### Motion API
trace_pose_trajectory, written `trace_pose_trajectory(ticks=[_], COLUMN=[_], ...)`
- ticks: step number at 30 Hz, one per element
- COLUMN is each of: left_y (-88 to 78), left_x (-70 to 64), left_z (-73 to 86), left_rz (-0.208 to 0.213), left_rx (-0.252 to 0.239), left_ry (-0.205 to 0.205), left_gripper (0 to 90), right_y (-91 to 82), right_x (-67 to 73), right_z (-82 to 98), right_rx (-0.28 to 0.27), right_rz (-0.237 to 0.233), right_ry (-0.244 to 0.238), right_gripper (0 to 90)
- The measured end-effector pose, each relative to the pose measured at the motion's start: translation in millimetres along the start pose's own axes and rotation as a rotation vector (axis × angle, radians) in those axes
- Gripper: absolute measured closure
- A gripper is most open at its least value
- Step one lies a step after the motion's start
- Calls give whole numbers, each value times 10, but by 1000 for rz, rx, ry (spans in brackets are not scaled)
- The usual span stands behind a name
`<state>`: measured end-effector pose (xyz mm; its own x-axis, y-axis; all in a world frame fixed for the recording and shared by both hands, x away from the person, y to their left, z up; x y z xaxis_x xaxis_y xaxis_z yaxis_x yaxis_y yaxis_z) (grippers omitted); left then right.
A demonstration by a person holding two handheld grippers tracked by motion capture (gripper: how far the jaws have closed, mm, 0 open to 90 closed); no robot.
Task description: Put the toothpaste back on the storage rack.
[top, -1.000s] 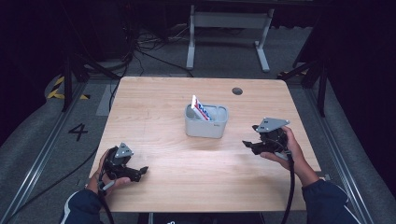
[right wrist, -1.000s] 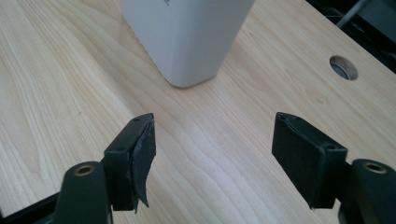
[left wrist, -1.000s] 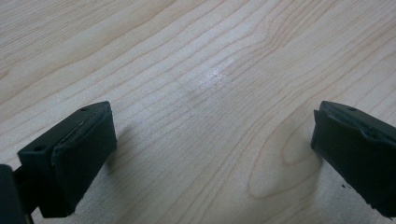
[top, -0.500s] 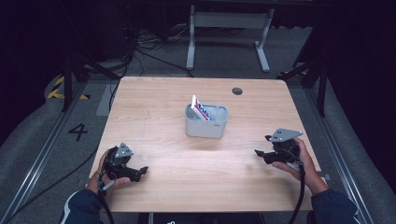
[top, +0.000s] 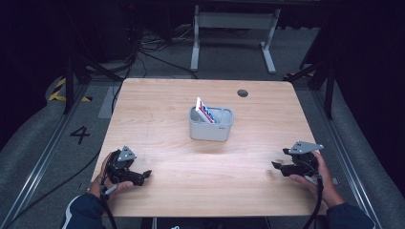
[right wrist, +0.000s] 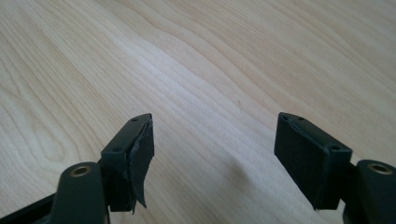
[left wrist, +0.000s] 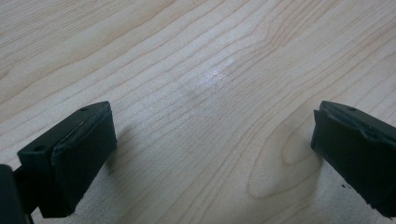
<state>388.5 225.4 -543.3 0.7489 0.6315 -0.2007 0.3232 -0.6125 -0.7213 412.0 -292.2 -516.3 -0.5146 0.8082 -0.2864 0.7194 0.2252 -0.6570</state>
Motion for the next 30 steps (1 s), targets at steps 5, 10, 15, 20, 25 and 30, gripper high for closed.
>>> trace_pose_trajectory(ticks=[5,10,15,20,25,30], left_y=[-2,-4,3,7,6,6], left_x=[11,14,19,17,19,20], left_z=[-4,-5,-12,-16,-17,-18], left_rz=[-5,-4,-5,-7,-12,-14], left_rx=[4,8,3,0,-1,-2], left_ry=[7,12,13,7,9,10], left_gripper=[2,2,2,1,2,3], right_y=[-23,-8,35,48,48,50], right_x=[-24,-24,-26,-38,-38,-38], right_z=[98,207,286,300,301,301], right_rx=[-2,2,-8,-32,-31,-31], right_rz=[-6,-30,-49,-44,-44,-43], right_ry=[41,75,115,126,126,128], right_gripper=[293,296,265,236,234,233])
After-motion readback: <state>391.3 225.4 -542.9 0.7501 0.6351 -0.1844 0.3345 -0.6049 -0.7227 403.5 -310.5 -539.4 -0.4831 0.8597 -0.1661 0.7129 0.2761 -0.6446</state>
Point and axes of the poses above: each handheld gripper's, and its own axes: y roughly forward along the jaws, z roughly out of its underside, x roughly to its left, the point moved 8 cm from there along y, roughly forward along the jaws, and after that the axes turned 15 degrees about z, right-handed, at the moved point
